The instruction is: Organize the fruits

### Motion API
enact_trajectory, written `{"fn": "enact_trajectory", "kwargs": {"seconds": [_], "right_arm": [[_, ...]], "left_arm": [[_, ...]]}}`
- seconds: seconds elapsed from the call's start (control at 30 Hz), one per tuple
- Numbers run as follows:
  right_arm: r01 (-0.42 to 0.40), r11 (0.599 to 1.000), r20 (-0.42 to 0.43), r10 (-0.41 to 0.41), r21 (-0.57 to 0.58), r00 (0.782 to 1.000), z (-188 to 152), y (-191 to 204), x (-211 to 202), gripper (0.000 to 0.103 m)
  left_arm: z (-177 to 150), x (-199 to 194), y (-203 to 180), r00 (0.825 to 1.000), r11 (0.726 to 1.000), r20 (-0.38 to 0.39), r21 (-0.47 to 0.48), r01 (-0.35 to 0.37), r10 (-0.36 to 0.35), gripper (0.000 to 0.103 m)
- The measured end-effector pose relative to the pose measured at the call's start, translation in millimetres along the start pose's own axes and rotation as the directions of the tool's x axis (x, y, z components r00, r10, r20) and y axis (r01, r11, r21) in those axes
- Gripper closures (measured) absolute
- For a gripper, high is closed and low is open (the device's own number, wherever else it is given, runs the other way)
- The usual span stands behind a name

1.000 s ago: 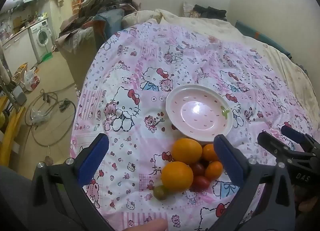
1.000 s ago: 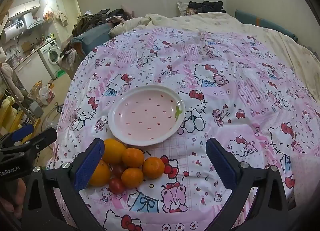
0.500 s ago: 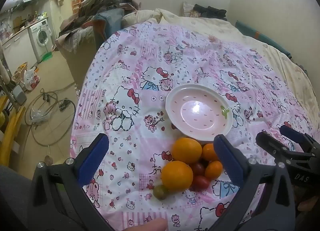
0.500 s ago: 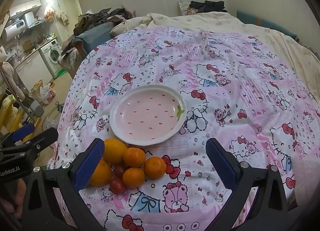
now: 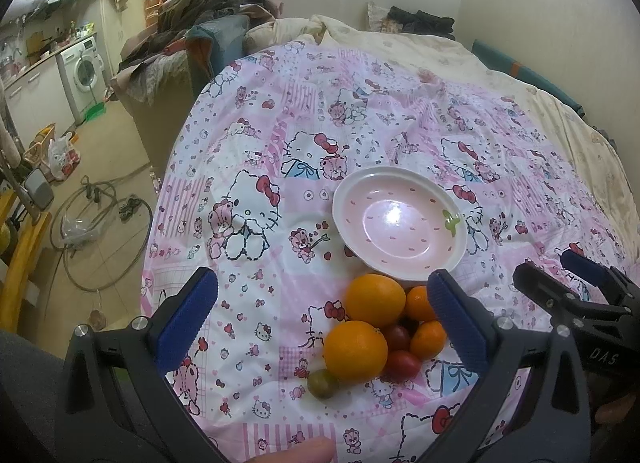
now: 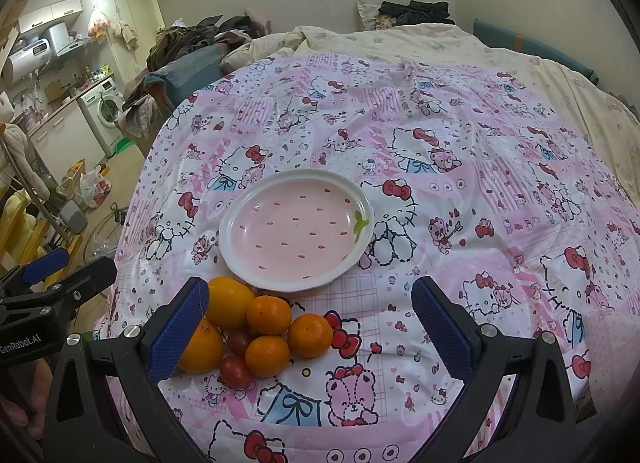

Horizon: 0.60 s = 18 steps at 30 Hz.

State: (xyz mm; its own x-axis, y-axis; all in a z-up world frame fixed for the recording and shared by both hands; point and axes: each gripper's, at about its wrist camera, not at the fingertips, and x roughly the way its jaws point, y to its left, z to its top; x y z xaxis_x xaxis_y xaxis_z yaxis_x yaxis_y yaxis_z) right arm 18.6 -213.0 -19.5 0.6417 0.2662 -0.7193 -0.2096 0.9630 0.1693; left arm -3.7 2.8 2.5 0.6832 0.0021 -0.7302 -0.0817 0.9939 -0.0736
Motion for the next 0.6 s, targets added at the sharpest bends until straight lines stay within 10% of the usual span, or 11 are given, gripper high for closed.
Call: {"fn": "enact_trajectory", "kwargs": {"seconds": [0.6], "right_arm": [[-0.001, 1.000, -0.002, 0.001, -0.004, 1.000, -1.3, -1.2, 1.6, 0.000]], "left_arm": [[-6.8, 6.0, -1.1, 1.000, 1.000, -0.005, 0.004, -0.001, 0.001, 0.000]]}}
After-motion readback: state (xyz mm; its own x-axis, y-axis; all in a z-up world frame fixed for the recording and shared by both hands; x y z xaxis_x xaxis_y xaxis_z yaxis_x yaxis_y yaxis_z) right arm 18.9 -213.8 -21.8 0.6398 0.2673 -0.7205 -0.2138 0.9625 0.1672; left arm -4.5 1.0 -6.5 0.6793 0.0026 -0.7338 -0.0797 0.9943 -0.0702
